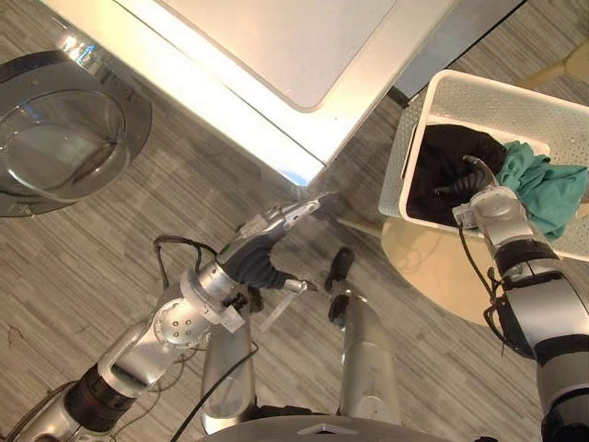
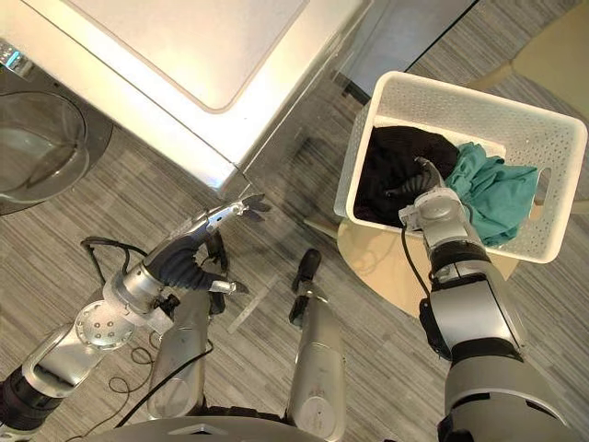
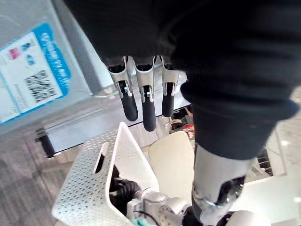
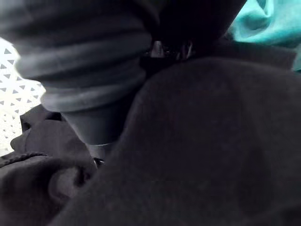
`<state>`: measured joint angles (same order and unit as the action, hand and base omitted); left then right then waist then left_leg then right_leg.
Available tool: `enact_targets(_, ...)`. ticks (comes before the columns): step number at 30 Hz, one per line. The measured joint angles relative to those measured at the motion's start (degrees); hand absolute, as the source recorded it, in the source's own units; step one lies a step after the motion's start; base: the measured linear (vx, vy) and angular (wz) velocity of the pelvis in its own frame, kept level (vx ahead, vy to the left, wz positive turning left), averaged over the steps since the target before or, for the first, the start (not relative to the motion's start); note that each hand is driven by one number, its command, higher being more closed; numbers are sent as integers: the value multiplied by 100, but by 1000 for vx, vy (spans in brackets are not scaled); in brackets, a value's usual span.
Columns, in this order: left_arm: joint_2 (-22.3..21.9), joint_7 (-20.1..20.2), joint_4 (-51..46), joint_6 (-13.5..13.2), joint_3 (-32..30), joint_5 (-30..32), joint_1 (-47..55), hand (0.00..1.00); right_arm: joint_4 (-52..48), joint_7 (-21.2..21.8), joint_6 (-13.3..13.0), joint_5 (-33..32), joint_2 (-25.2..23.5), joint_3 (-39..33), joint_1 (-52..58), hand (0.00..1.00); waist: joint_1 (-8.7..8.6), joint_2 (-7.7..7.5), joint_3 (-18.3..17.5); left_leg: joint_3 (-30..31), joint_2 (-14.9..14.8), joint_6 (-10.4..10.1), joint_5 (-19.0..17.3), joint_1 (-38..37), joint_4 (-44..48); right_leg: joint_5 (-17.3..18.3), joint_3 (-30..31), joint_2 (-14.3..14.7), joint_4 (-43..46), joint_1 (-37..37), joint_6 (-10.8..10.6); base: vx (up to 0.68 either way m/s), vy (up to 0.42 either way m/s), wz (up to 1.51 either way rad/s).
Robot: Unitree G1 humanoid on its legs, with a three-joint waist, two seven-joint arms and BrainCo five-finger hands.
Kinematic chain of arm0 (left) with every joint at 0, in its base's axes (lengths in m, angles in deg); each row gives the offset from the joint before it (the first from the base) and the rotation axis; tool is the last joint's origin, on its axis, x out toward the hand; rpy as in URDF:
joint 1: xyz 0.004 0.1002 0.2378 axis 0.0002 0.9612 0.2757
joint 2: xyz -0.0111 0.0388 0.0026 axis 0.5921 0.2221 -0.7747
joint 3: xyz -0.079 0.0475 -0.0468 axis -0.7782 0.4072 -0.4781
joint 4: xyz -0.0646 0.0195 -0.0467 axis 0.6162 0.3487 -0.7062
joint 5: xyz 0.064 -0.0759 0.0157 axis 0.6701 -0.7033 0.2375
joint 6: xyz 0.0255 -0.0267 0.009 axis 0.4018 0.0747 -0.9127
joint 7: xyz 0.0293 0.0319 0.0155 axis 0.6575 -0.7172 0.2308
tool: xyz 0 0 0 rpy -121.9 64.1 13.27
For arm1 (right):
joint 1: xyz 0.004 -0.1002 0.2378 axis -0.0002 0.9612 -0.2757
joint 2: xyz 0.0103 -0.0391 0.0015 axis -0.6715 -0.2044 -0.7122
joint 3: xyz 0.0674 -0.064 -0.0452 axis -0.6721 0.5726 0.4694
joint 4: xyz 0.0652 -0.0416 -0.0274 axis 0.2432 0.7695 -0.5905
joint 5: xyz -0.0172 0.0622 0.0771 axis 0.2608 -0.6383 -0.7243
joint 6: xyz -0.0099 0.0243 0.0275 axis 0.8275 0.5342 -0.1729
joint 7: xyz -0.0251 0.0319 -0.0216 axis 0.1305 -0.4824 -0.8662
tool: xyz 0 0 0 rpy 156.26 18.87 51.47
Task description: Pick up the laundry basket with both hands and put the clothes into the washing machine.
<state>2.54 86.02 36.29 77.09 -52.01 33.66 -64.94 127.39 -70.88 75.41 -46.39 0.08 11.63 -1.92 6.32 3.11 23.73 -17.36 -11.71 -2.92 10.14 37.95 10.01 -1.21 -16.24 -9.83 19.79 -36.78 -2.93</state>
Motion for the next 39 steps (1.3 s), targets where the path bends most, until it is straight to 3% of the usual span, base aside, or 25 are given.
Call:
enact_targets(5,-575,-77,9,-5,317,156,-545,0,-177,-65,-78,-120,-25,-333,228,100,-2,10,-37,-10,-10,32,-29,107,99,18,55,-4,6,-108,-25,-37,-55,-3)
enact_targets(12,-1401,-378,575,50,440,511,-1250,0,-195,-553,-166,-1067,-442,-1256,281,100,-18,30,-49,-69,-8,30,-27,102,80,-45,131,-3,-35,-159,-22,-21,-50,-5)
enact_targets(17,-1868,-501,926,78,528,505,-1367,0,-291,-721,-192,-1680,-470,-1757,383,100,2,77,-77,-119,5,5,-4,96,54,-104,146,-11,-47,-159,-78,15,-57,-1)
enact_targets(20,-1928,-527,969,152,539,494,-1417,0,-469,-725,-220,-2159,-504,-2003,481,100,-8,85,-82,-170,9,20,-2,64,66,-121,182,-23,-44,-159,-57,27,-65,-6)
enact_targets(23,-1929,-535,969,159,487,449,-1448,0,-742,-586,-318,-3194,-512,-2100,624,100,1,85,-82,-279,11,44,-20,-39,83,-117,292,-34,9,-155,-63,11,-67,-13)
enact_targets(26,-1809,-534,970,154,358,450,-1453,0,-1236,-100,-344,-4745,-510,-2063,861,100,-43,102,-90,-336,14,51,-78,-112,99,-83,365,-44,58,-146,-80,-3,-56,-9)
enact_targets(30,-1661,-512,970,153,312,463,-1446,0,-1395,297,-441,-6043,-519,-1814,903,100,-45,120,-81,-410,-8,32,-196,-184,262,-8,461,-69,207,-137,-81,-19,-58,-5)
enact_targets(39,-1773,-553,1038,157,202,574,-1649,0,-1414,351,-808,-7179,-1547,-1760,778,100,-69,173,-73,-465,-82,64,-441,-239,588,121,593,-84,393,-109,-113,-32,-37,-5)
